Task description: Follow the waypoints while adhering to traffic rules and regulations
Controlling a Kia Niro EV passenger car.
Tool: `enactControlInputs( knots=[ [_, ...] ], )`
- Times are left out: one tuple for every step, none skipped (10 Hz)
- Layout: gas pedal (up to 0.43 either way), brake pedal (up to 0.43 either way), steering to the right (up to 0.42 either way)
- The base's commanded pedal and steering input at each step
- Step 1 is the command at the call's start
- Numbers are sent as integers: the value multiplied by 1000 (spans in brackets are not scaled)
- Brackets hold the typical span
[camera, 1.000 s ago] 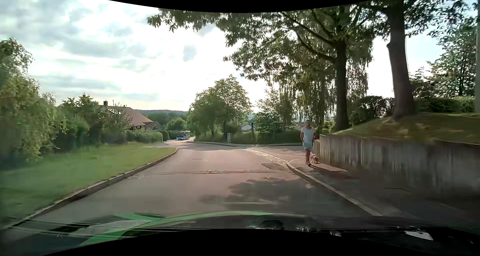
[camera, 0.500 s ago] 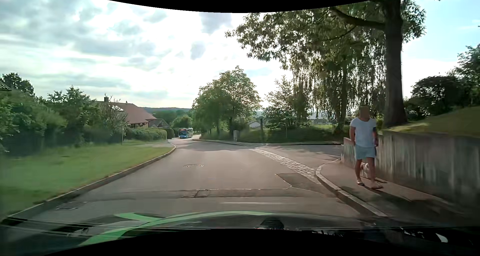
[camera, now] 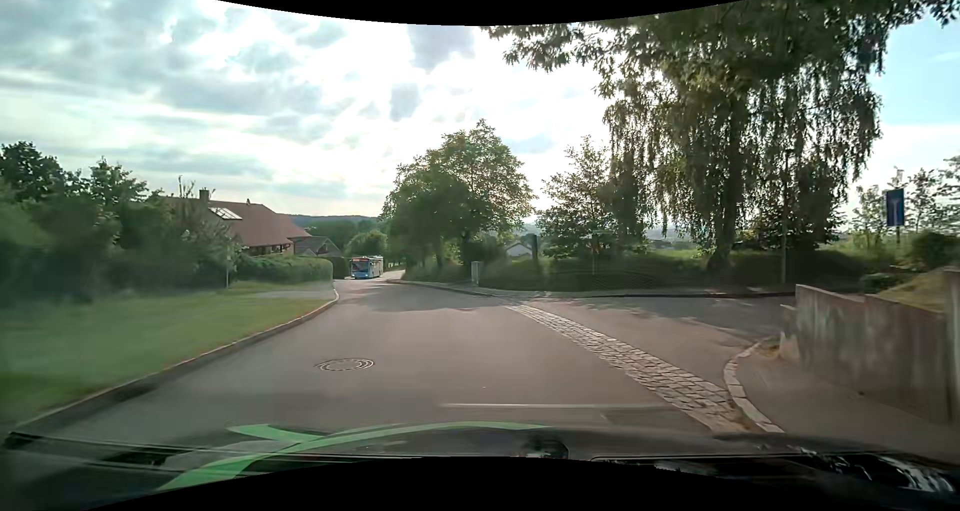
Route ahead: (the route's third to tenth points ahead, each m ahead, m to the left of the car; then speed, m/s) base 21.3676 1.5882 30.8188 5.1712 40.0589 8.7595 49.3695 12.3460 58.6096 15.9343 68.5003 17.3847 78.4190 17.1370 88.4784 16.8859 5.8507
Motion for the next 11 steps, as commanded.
enactControlInputs(
  knots=[
    [0,207,10],
    [0,207,10],
    [0,238,11],
    [0,256,9],
    [0,232,4],
    [0,238,0],
    [0,238,-2],
    [0,226,-3],
    [0,226,-6],
    [0,238,-13],
    [0,226,-23]
  ],
)
